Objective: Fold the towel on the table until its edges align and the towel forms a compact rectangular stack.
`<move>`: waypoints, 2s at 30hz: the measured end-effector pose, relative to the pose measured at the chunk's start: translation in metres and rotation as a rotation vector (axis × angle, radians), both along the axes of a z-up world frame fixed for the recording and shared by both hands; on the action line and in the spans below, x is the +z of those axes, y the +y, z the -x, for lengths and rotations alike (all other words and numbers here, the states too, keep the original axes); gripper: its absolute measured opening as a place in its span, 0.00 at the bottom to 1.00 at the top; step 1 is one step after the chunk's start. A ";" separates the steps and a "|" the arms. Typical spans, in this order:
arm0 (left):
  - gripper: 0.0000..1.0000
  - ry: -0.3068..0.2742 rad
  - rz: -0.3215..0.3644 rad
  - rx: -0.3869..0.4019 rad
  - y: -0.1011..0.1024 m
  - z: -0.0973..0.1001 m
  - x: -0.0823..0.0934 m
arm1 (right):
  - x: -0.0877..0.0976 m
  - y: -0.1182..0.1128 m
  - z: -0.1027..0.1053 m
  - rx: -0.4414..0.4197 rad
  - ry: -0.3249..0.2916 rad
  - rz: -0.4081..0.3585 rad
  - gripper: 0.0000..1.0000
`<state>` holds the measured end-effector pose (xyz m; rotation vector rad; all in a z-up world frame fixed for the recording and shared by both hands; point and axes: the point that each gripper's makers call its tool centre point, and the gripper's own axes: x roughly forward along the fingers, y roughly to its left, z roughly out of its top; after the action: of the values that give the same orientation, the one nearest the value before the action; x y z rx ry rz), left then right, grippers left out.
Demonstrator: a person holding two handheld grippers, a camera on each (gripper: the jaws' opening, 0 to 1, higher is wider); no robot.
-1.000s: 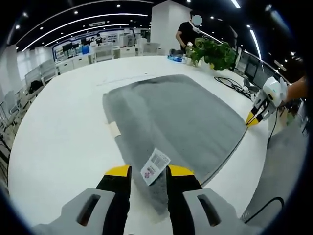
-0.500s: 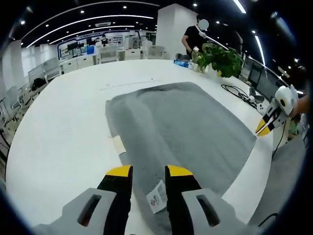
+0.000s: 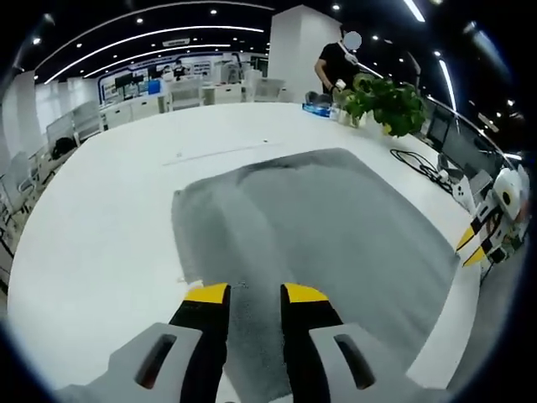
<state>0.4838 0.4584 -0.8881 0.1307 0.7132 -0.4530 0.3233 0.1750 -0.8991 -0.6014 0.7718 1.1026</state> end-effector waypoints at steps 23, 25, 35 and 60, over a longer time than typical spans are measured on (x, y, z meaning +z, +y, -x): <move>0.22 0.026 -0.070 -0.072 0.006 -0.019 -0.020 | -0.023 -0.005 0.026 -0.019 0.085 0.006 0.07; 0.25 0.016 -0.049 -0.058 0.005 -0.018 -0.017 | -0.017 -0.003 0.028 -0.068 0.110 -0.019 0.07; 0.25 -0.086 -0.035 -0.193 -0.019 -0.013 0.001 | -0.008 0.001 -0.001 -0.043 -0.065 -0.014 0.14; 0.59 -0.037 -0.035 -0.133 -0.020 -0.050 -0.017 | -0.019 0.017 0.011 -0.118 0.063 -0.072 0.45</move>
<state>0.5336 0.4383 -0.9051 0.2195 0.6782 -0.5641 0.3120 0.1917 -0.9185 -0.4568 0.8082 1.0403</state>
